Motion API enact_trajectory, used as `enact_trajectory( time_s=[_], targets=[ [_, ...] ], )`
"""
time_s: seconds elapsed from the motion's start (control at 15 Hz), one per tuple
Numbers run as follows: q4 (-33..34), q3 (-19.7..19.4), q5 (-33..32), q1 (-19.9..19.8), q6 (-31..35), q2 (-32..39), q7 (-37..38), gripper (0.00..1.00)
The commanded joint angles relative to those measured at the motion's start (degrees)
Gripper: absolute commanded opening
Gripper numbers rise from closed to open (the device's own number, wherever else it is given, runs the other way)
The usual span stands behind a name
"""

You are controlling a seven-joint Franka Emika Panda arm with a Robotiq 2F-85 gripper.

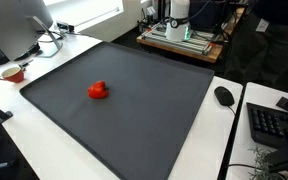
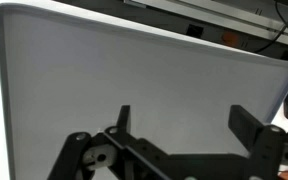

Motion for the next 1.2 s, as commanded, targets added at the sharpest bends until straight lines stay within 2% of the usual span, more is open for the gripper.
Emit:
enact_trajectory(
  time_s=[0.0,0.8,1.13],
  targets=[
    [0.07,0.92,0.68,-1.10,0.00,0.31,-0.60,1.00],
    [-0.36,1.24,0.18,-0.46,1.05,0.43,-1.68,1.00],
    [-1.47,6.72,-2.03,2.72,5.12,4.31,-4.19,1.00]
  ],
)
